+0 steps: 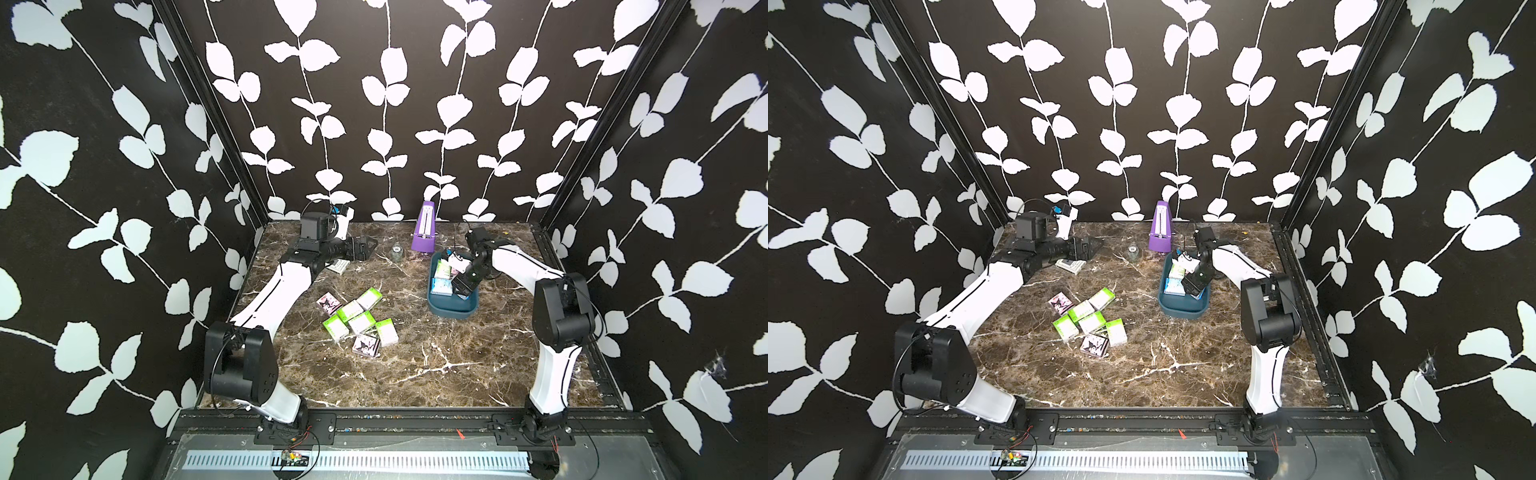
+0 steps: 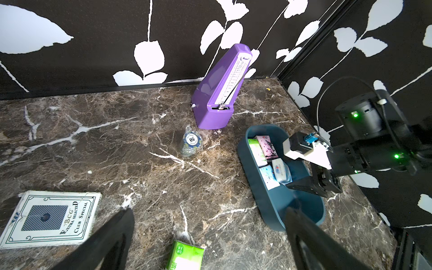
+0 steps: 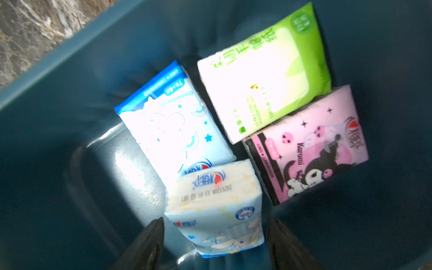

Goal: Put the pocket tissues into the storage box
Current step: Pick up the pocket tissues from the storage box.

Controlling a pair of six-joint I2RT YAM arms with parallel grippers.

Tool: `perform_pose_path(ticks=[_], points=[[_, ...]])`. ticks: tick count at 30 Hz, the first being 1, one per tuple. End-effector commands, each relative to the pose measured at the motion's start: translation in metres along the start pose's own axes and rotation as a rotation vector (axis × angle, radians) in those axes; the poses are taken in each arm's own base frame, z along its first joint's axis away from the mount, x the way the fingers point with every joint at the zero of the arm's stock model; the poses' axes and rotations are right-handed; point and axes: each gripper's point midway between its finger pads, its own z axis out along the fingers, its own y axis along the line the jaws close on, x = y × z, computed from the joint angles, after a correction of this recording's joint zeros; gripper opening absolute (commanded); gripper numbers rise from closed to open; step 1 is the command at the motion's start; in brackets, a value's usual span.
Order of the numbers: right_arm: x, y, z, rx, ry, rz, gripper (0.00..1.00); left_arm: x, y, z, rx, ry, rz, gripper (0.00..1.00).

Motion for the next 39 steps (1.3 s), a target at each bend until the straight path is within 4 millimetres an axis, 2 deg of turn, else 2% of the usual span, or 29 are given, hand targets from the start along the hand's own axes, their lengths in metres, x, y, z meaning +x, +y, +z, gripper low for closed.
perform_pose_path(ticks=[1, 4, 6, 8, 22, 24, 25, 26, 29, 35, 39], points=[[0.003, 0.006, 0.008, -0.023, 0.008, -0.001, 0.68, -0.017, -0.006, -0.008, 0.014, -0.042, 0.022, 0.99], [0.003, 0.006, 0.010, -0.020, 0.010, 0.004, 0.62, -0.016, -0.006, -0.008, 0.016, -0.040, 0.020, 0.99], [0.002, 0.006, 0.011, -0.021, 0.012, 0.006, 0.51, -0.016, -0.006, -0.008, 0.016, -0.039, 0.019, 0.99], [0.002, 0.004, 0.011, -0.015, 0.014, 0.012, 0.45, -0.015, -0.006, -0.008, 0.013, -0.039, 0.021, 0.99], [-0.003, 0.006, 0.006, -0.028, -0.009, 0.038, 0.37, -0.012, -0.005, -0.008, 0.008, -0.035, 0.024, 0.99], [-0.002, 0.007, 0.008, -0.036, -0.001, 0.039, 0.39, -0.011, -0.005, -0.008, 0.008, -0.032, 0.022, 0.99], [-0.001, 0.007, 0.009, -0.037, 0.004, 0.041, 0.42, -0.011, -0.005, -0.009, 0.007, -0.033, 0.024, 0.99], [0.000, 0.007, 0.009, -0.033, 0.007, 0.040, 0.50, -0.011, -0.005, -0.009, 0.007, -0.034, 0.024, 0.99], [0.002, 0.007, 0.011, -0.030, 0.017, 0.038, 0.59, -0.010, -0.004, -0.009, 0.004, -0.031, 0.024, 0.99], [0.005, 0.005, 0.015, -0.028, 0.031, 0.033, 0.61, -0.011, -0.004, -0.008, 0.005, -0.034, 0.024, 0.99], [0.004, 0.007, 0.020, -0.050, 0.035, 0.034, 0.58, -0.011, -0.004, -0.008, 0.005, -0.033, 0.023, 0.99]])
